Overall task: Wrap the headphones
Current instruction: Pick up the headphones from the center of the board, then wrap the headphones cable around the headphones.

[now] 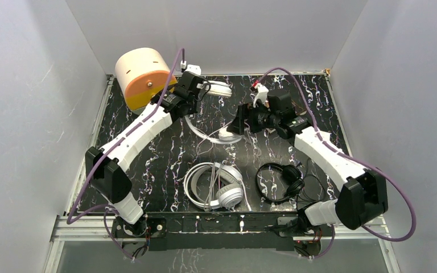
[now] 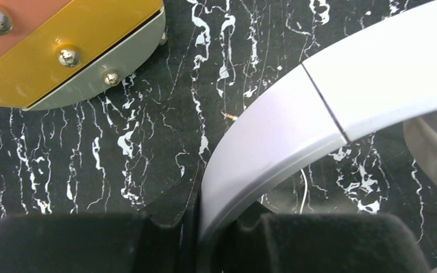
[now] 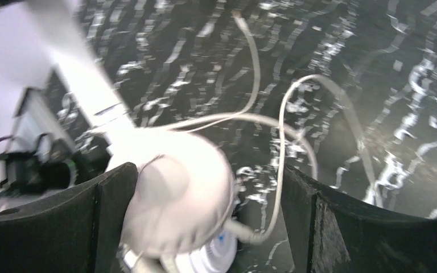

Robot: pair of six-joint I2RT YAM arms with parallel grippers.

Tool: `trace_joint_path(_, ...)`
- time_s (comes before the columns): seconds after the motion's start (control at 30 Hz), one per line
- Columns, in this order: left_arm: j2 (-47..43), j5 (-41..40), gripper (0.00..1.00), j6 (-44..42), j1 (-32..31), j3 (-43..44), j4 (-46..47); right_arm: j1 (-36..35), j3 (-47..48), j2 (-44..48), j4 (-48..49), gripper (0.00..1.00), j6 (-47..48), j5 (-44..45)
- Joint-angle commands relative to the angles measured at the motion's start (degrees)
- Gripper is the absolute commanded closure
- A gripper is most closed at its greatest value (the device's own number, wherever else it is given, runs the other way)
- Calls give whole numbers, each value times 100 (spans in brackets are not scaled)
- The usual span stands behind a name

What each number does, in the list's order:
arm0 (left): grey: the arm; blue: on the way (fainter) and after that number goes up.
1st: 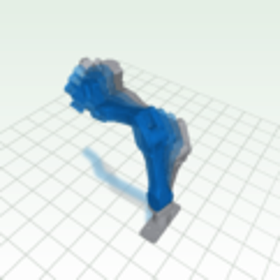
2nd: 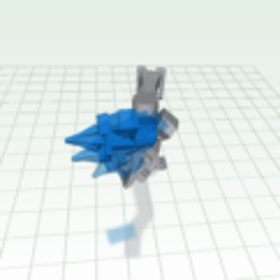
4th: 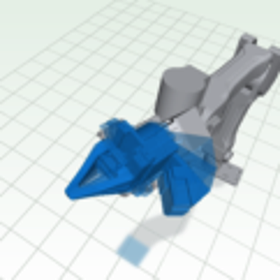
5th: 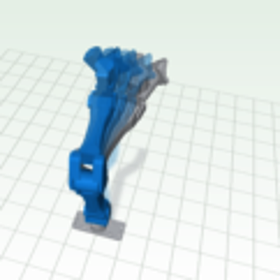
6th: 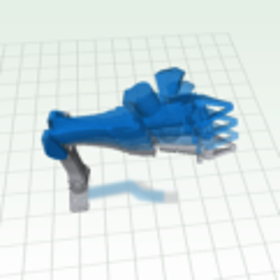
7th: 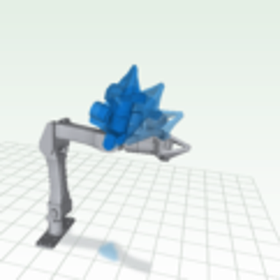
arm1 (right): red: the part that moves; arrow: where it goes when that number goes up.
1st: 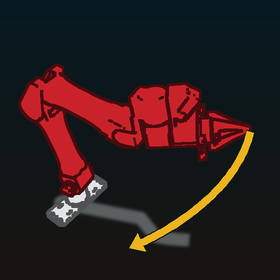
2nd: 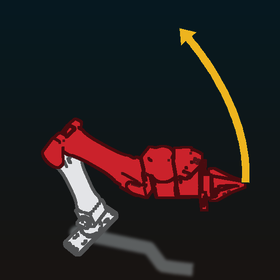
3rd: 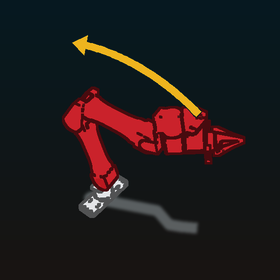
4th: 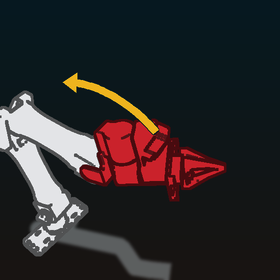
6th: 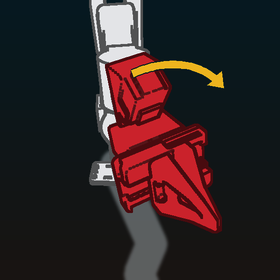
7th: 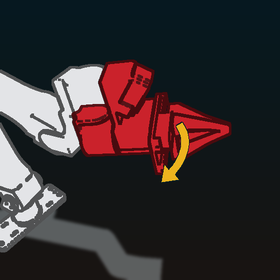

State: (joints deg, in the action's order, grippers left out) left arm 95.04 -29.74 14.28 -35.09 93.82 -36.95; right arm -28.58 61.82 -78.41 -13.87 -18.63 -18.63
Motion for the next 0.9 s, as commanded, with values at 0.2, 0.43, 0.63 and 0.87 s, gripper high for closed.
trace_joint_path(0.2,-635,989,100,980,442,-654,310,6,1058,-200,-104,2,-756,-1104)
trace_joint_path(0.43,-844,992,100,1181,586,-831,61,-5,1822,-591,-1104,1,455,180)
trace_joint_path(0.63,-1016,1071,100,1912,1113,-840,-343,191,910,396,-559,1,870,-787)
trace_joint_path(0.87,-1002,1546,100,2329,1378,-653,-565,-285,252,862,516,1,1090,-1834)
